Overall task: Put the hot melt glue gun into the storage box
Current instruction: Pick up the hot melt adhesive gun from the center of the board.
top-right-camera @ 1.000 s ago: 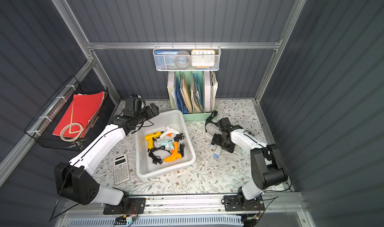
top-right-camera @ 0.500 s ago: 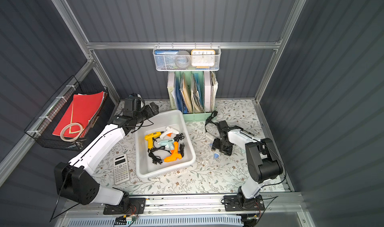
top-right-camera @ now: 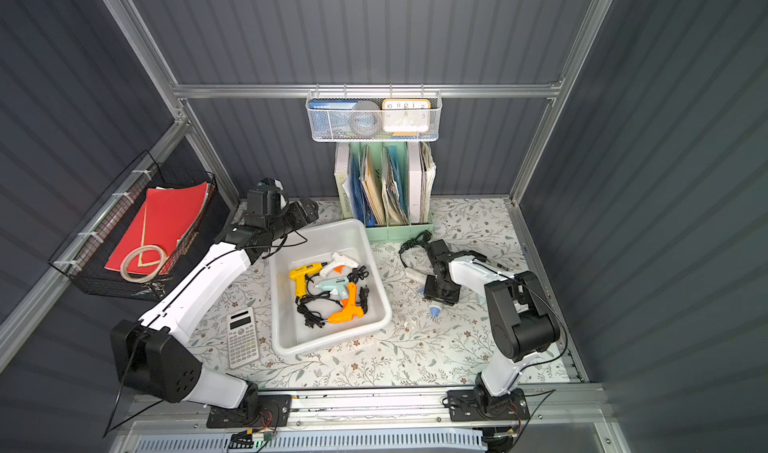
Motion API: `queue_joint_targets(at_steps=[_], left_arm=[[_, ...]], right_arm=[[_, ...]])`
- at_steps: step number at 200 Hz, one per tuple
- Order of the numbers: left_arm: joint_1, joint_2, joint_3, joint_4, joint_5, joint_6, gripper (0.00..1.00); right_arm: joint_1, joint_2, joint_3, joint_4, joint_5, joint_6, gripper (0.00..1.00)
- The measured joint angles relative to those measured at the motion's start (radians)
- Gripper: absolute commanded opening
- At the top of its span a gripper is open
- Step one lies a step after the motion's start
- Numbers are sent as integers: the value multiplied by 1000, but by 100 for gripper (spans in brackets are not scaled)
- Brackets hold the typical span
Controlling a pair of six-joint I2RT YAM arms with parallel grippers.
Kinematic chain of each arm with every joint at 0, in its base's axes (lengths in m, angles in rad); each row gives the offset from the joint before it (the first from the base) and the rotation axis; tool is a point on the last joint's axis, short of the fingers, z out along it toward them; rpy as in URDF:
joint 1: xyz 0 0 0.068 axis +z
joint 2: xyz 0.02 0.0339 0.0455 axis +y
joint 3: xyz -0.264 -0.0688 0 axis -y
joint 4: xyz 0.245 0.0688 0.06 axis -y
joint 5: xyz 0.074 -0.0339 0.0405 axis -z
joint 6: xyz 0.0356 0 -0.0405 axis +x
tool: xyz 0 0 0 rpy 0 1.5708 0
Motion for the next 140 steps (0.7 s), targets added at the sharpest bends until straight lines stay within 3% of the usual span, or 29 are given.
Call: queue_joint_targets(at_steps=[41,140], left_arm=[[2,25,1,16,26,12,100],[2,23,0,115,100,27,100]], right_arm=[[47,-75,-1,-20,21,-33,0],[85,-449,-87,14,110,-103,0]])
